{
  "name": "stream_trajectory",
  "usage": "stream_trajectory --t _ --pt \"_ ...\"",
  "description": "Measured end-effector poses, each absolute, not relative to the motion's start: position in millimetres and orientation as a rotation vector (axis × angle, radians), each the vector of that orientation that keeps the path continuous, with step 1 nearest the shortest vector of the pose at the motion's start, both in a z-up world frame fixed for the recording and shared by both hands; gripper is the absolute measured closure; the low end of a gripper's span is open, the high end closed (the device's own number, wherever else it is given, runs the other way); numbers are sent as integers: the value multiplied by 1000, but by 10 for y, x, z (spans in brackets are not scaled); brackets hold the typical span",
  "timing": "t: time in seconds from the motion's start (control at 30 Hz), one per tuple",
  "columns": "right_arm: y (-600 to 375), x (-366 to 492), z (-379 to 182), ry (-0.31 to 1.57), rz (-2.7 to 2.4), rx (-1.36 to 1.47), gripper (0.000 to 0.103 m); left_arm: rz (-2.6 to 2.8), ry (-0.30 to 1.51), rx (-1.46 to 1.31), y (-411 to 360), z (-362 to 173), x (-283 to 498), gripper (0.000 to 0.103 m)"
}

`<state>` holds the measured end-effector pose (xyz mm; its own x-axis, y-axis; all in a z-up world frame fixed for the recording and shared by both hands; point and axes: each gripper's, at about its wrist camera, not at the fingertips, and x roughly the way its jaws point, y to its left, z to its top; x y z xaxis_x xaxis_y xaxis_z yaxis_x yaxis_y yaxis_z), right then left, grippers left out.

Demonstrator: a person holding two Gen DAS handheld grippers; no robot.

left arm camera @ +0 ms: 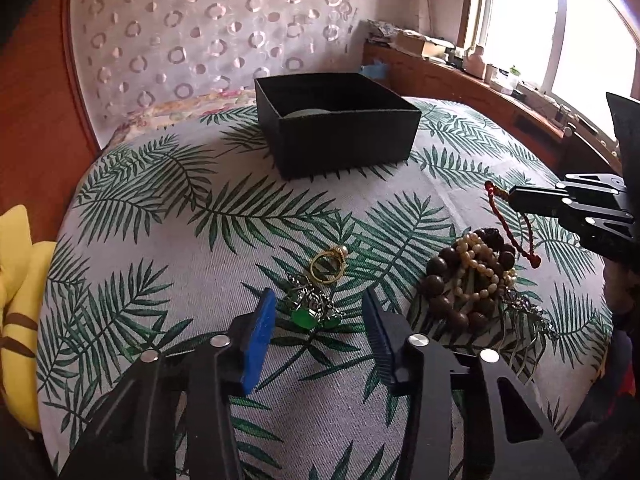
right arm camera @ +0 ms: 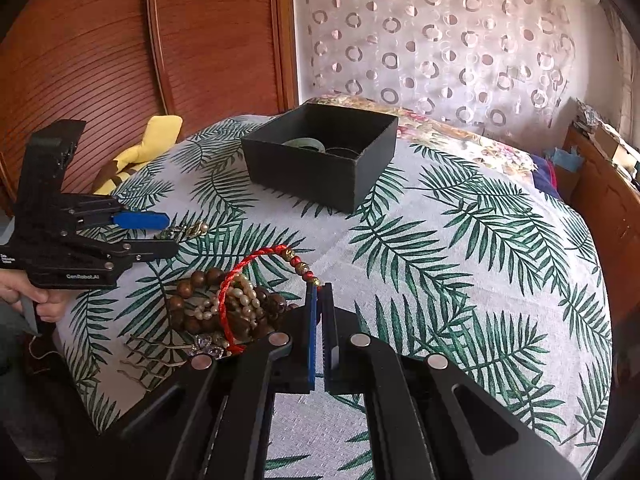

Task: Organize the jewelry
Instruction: 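Close the left tool on a green pendant while the right tool grips the red bead bracelet, then carry the green pendant and red bead bracelet into the black box and open both tools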

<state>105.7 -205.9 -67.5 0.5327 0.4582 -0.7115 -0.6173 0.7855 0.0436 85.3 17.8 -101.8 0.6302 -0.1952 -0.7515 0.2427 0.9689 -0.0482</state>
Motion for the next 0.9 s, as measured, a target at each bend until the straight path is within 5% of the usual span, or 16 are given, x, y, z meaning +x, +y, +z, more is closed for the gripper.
stream_trajectory --t 0.33,0.9 --pt "-2021 1053 -660 771 651 -222 100 -248 840 38 237 -986 818 96" --pt "-1912 1142 -370 705 664 -224 100 -278 704 -2 289 -463 774 97"
